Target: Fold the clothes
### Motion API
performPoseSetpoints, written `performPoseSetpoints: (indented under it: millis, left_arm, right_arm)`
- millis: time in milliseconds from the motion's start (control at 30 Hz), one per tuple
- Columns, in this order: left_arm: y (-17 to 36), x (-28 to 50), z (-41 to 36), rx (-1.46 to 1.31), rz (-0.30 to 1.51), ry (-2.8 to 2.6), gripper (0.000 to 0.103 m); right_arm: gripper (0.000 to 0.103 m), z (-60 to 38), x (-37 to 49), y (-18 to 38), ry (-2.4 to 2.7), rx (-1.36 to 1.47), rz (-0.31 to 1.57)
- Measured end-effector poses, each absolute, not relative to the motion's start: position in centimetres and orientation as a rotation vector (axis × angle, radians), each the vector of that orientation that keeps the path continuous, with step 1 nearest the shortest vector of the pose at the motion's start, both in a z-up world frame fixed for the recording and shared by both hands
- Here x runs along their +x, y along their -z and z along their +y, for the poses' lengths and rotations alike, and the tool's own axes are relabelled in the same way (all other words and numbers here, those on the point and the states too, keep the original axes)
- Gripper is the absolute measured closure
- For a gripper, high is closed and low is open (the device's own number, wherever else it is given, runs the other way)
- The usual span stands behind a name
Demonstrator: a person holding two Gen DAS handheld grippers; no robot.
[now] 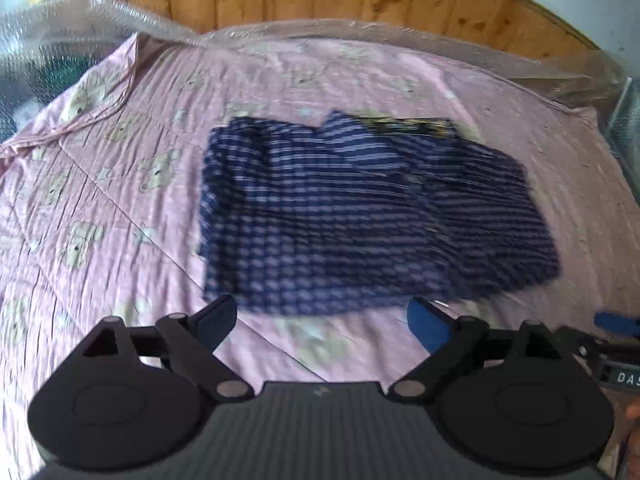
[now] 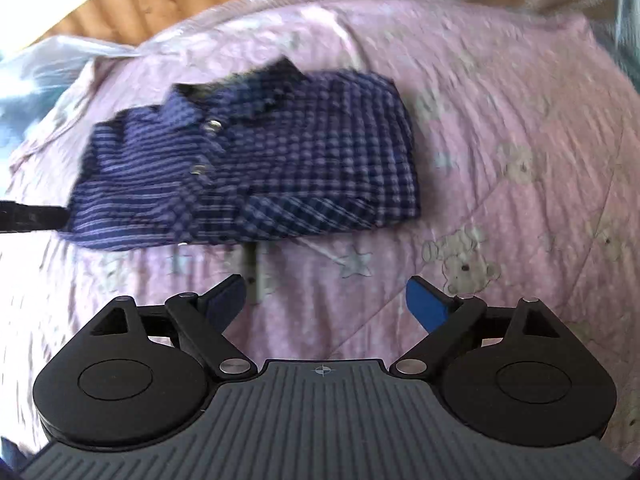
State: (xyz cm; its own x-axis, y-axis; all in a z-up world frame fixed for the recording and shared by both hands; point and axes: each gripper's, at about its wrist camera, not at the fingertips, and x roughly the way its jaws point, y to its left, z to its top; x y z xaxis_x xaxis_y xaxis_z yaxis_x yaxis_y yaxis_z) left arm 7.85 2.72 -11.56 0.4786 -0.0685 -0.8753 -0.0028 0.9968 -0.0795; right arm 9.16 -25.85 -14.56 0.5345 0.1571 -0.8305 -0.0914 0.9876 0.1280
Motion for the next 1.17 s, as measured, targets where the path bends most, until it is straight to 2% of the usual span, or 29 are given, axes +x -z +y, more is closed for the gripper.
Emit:
performPoseSetpoints:
  millis: [100, 433, 800, 1167]
  left_arm:
    - [9.7, 5.7, -0.1, -0.056, 1.051, 0.038, 0.001]
    - [6.4, 0.5, -4.2, -0.093, 0.994, 0.046, 0.000]
    - [5.7, -1.3, -5.4, -0.131, 0.956, 0.060, 0.000]
    - [6.3, -1.6, -6.1, -0.056, 0.949, 0.061, 0.000]
  right_arm:
    - [0.008, -25.4, 7.2, 12.1, -0.200, 0.037, 0.940]
    - [0.004, -27.5, 1.5, 8.3, -0.211, 0.001, 0.842]
    - [0.003, -27.9, 0.0, 7.5, -0.185, -0.027, 0.823]
    - [0.003, -28.0, 0.7, 8.2, -0.134, -0.008, 0.849]
